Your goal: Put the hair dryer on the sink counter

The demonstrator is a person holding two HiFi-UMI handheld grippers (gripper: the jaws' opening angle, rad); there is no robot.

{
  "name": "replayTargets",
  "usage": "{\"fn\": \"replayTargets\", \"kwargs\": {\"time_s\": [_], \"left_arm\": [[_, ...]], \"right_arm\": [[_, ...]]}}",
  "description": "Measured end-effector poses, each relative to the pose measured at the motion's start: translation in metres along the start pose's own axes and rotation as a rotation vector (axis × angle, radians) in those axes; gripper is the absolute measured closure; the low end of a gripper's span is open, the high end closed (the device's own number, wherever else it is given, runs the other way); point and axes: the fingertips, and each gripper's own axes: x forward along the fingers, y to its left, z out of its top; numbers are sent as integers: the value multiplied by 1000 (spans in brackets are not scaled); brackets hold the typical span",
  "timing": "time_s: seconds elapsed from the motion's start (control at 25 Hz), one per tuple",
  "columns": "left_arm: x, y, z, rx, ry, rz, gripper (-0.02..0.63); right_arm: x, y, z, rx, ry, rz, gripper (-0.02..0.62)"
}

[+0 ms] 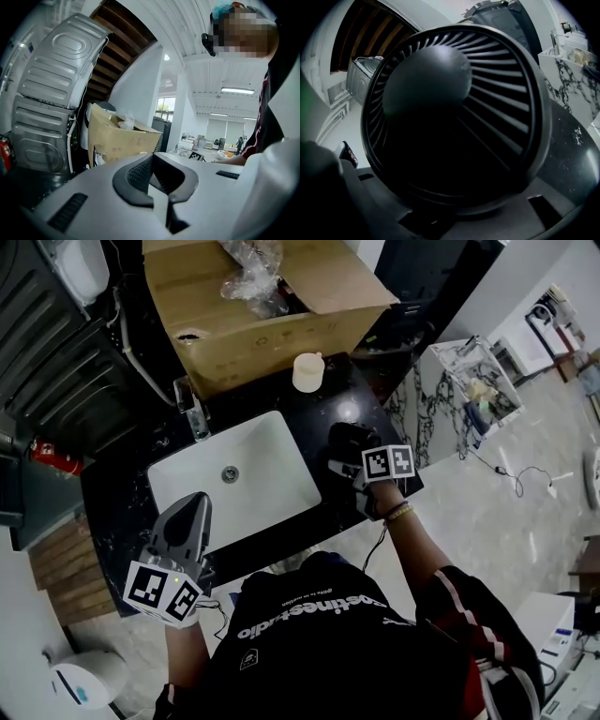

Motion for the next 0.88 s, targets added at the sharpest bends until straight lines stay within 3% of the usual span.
{"fn": "replayTargets", "kwargs": {"time_s": [0.44, 0.88], "left_arm": [[0, 0, -5, 14, 19, -4, 591], [3, 0, -9, -5, 23, -11, 591]], "right_arm": [[17, -23, -4, 109, 82, -41, 370], [12, -30, -4, 120, 91, -45, 337]]}}
